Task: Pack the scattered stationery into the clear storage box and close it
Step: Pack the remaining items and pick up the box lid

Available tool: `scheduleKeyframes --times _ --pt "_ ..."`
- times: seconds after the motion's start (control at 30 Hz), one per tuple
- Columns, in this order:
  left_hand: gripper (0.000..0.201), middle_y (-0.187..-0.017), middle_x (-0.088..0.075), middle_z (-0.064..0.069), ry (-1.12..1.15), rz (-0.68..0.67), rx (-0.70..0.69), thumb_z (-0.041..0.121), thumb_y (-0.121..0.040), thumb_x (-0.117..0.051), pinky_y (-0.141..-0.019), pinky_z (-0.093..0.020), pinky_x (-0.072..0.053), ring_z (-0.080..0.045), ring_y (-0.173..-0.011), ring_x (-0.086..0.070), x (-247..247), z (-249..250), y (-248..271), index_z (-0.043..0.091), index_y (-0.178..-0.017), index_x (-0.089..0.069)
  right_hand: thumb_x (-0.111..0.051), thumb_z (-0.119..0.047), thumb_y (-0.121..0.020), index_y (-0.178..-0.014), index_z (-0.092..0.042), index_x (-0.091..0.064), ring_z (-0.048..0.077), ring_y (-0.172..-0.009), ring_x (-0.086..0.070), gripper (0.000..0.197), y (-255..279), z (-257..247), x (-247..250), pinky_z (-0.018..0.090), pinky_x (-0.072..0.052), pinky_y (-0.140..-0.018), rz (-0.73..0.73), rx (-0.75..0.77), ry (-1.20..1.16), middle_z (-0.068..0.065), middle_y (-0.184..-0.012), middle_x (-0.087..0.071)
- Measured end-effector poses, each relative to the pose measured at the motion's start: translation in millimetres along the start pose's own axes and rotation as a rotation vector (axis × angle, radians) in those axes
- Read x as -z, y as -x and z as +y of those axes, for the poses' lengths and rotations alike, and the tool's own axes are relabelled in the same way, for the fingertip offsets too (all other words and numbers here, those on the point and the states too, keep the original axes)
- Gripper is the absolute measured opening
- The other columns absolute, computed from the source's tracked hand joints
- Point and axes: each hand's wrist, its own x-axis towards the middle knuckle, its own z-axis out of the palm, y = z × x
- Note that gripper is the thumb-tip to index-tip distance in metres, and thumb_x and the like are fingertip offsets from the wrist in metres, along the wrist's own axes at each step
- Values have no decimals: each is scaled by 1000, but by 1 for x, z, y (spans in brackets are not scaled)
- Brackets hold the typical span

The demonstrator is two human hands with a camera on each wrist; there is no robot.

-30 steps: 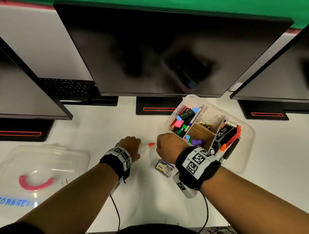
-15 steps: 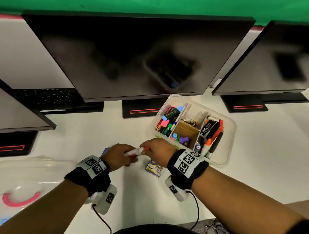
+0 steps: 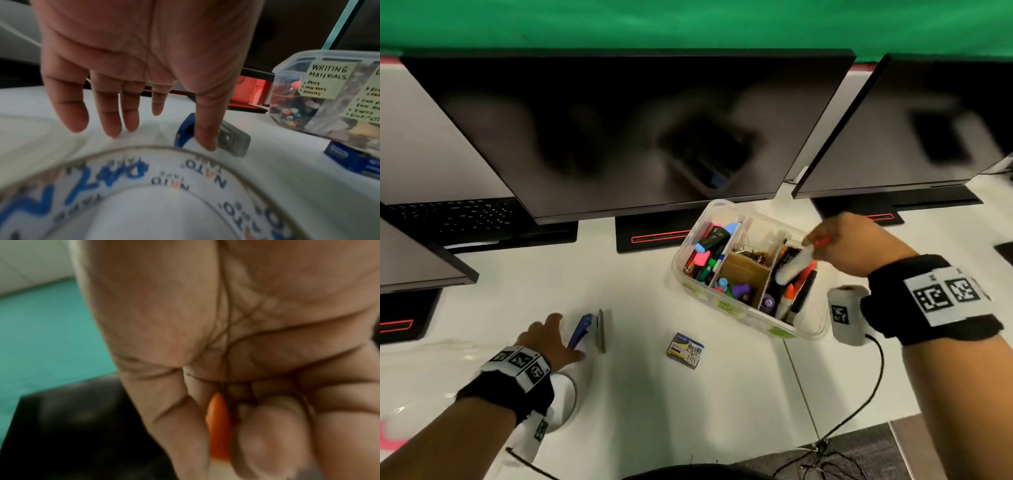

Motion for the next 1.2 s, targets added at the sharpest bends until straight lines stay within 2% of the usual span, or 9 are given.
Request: scheduleKeyframes --times 0.1,0.27,0.3,0.4,0.47,0.7,0.9,1.03,1.2 --pt "80 -132 -45 -16 -13 10 -6 41 -75 -72 -95 -35 -44 -33 -120 -51 -4 4 0 15 -139 -31 -57 -11 -84 -105 -15 -73 22 -96 -58 27 -6 22 -26 25 -43 -80 -183 -53 125 7 -107 -67" --pt "55 -123 -55 -14 -8 45 -64 31 -84 -64 -86 -32 -45 -30 -110 -58 -4 13 -3 12 -130 -40 -44 -11 -93 -115 -7 -64 7 -61 -44 30 -10 32 -57 10 -32 -51 -348 -112 158 -1 -78 -55" --pt "47 -119 -58 -14 -10 55 -77 28 -86 -62 -82 -31 -45 -30 -106 -59 -3 14 -4 11 -126 -43 -43 -12 -94 -116 -8 -64 10 -67 -49 31 -13 35 -60 10 -36 -56 -350 -124 164 1 -85 -60" --pt "27 -110 -64 -14 -8 73 -110 24 -91 -53 -74 -29 -42 -30 -97 -61 -4 17 -7 8 -114 -50 -42 -15 -94 -118 -12 -64 22 -111 -57 33 -20 43 -67 26 -46 -97 -279 -137 212 7 -123 -61" --pt "23 -105 -65 -13 -24 83 -117 24 -93 -49 -71 -28 -39 -28 -93 -61 -5 19 -7 8 -109 -52 -43 -12 -92 -117 -12 -65 24 -115 -56 33 -25 46 -71 31 -44 -103 -230 -153 221 7 -123 -62" --pt "21 -108 -64 -14 -52 88 -80 13 -94 -41 -75 -30 -42 -29 -97 -60 4 27 2 8 -110 -55 -51 -10 -86 -119 -13 -63 30 -108 -59 35 -28 27 -70 34 -50 -93 -52 -60 270 14 -119 -57" --pt "27 -101 -69 -12 35 71 -140 0 -86 -48 -73 -26 -43 -27 -95 -63 35 39 25 10 -106 -62 -68 -37 -78 -92 -8 -70 19 -76 -59 33 -38 -2 -93 25 -45 -62 -332 72 251 3 -79 -62" --pt "23 -95 -69 -13 109 178 -327 4 -91 -44 -76 -30 -47 -29 -92 -65 75 77 67 9 -101 -65 -71 -40 -77 -95 -8 -70 17 -63 -65 37 -43 2 -94 30 -58 -68 -402 27 167 6 -80 -74" --pt "21 -99 -66 -5 96 382 -644 15 -92 -47 -75 -26 -41 -24 -90 -63 124 155 114 18 -100 -66 -69 -30 -82 -104 -6 -64 12 -52 -53 34 -42 -4 -95 26 -53 -65 -418 -12 141 0 -70 -61"
